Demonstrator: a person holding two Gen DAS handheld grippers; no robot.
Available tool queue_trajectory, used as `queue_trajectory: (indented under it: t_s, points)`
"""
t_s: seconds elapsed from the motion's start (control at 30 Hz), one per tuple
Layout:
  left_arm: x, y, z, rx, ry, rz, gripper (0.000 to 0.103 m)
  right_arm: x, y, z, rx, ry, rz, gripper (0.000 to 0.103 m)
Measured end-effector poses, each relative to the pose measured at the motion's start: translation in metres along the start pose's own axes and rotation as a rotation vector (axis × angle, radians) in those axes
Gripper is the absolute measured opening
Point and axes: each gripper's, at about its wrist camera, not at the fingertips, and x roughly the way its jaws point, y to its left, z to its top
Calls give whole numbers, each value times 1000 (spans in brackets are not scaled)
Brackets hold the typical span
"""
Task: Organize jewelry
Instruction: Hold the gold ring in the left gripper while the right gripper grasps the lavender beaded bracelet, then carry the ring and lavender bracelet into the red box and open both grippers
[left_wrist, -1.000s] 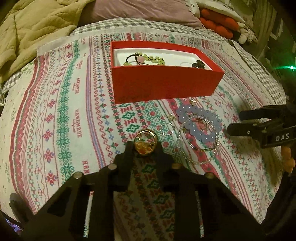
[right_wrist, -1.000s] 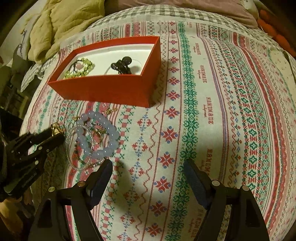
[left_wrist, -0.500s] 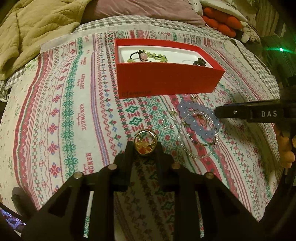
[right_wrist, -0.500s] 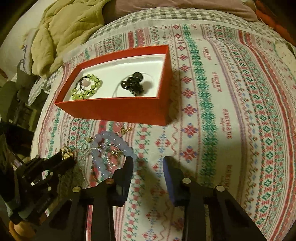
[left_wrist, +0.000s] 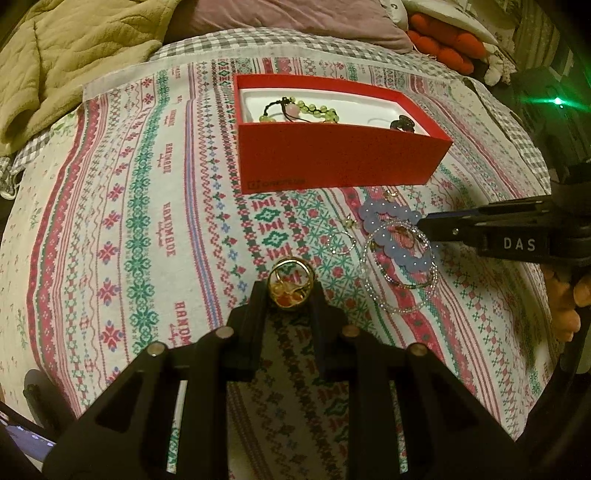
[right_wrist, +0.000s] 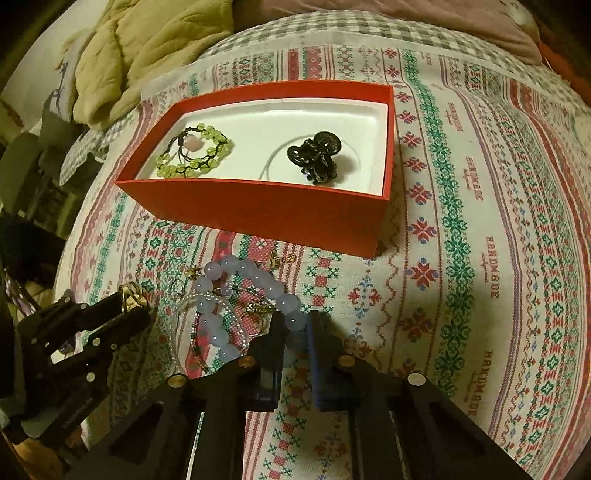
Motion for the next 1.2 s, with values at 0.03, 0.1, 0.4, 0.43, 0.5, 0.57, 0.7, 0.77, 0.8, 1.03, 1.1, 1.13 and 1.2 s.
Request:
queue_trajectory:
  t_s: [0.03, 0.1, 0.4, 0.43, 0.5, 0.57, 0.7, 0.77, 0.8, 1.03, 1.1, 1.13, 1.2]
  points:
    - [0, 1, 0, -2, 1, 1, 25, -1, 0, 0, 1, 0, 2, 12]
    - [-1, 2, 0, -8, 3, 4, 25, -7, 1, -1, 1, -7, 8, 12]
    - [-11, 3, 3, -29, 10, 10, 25, -47, 0, -7, -12, -77, 33, 11]
    - [-11, 4, 4, -31, 9, 8, 25, -51, 1, -7, -15, -84, 36, 12]
    - [-15, 3, 6, -38, 3, 3, 25, -57, 5, -6, -22, -97, 41, 11]
    - [-20, 2, 8, -43, -3, -2, 25, -66, 5, -7, -32, -112, 42, 12]
    - [-27, -1, 12, -45, -15, -11, 25, -79, 12, -6, -40, -140, 51, 11]
    - [-29, -4, 13, -43, -20, -13, 25, -83, 15, -5, -43, -151, 53, 11]
    - [-30, -5, 14, -41, -23, -15, 25, -84, 15, -4, -43, -154, 55, 11]
    - [-36, -12, 21, -39, -38, -22, 25, -99, 15, -1, -38, -186, 66, 12]
    - [-39, -15, 25, -42, -46, -27, 25, -104, 14, 0, -32, -198, 71, 11]
    - [-41, -16, 27, -43, -52, -30, 25, -106, 13, 1, -29, -203, 73, 11]
    - [-44, -18, 30, -45, -62, -35, 25, -112, 12, 4, -21, -218, 76, 11]
